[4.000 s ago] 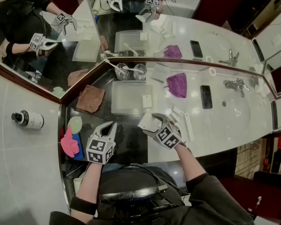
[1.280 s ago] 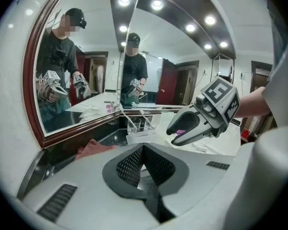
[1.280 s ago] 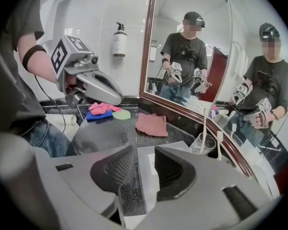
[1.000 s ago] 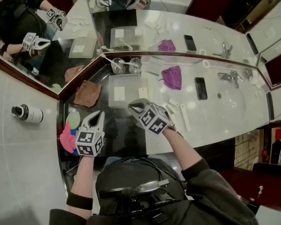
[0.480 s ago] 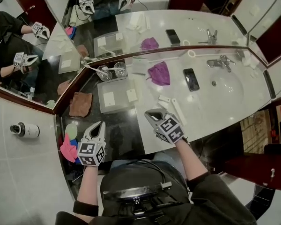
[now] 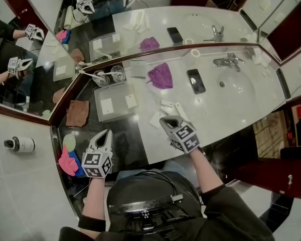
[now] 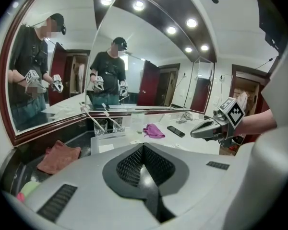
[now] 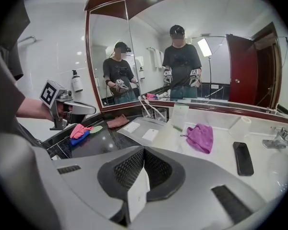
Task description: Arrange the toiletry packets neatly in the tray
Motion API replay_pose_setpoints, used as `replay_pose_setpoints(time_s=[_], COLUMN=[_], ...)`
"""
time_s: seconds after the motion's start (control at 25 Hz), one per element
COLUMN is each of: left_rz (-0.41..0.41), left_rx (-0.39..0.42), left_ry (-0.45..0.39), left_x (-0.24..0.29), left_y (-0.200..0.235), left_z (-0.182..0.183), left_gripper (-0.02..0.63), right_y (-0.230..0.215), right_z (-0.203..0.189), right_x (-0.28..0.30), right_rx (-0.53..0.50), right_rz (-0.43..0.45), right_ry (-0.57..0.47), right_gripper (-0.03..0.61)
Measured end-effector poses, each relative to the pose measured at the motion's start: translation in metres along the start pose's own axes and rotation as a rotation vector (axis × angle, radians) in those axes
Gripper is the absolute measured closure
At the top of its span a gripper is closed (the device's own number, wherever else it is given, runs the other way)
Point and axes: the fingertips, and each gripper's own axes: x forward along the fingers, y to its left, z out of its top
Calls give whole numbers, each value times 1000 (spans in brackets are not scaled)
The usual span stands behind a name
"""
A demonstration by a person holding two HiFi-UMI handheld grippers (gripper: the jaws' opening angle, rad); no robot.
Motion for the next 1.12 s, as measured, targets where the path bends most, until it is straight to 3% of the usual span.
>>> replay_pose_setpoints(time_s=[0.52,0.72,0.96,1.12], left_rz=[-63,-159,-283,-328], left_rx=[31,85,152,191], left_ry=[65,167,315,407], left_x=[27,64,121,163], left_y=[-22,-54,-109,-145], left_z=[-11,-30,-58,-74], left_gripper=[612,511,347,258], right_y=[-15,-24,-39,-54], right_z=[-11,-20,-32,-42], right_x=[-8,-10,-18,-19], right_rx=[24,26,39,22], right_rz=[-22,-34,-44,-51], right_ry=[18,32,54,74], right_gripper=[563,563,563,563])
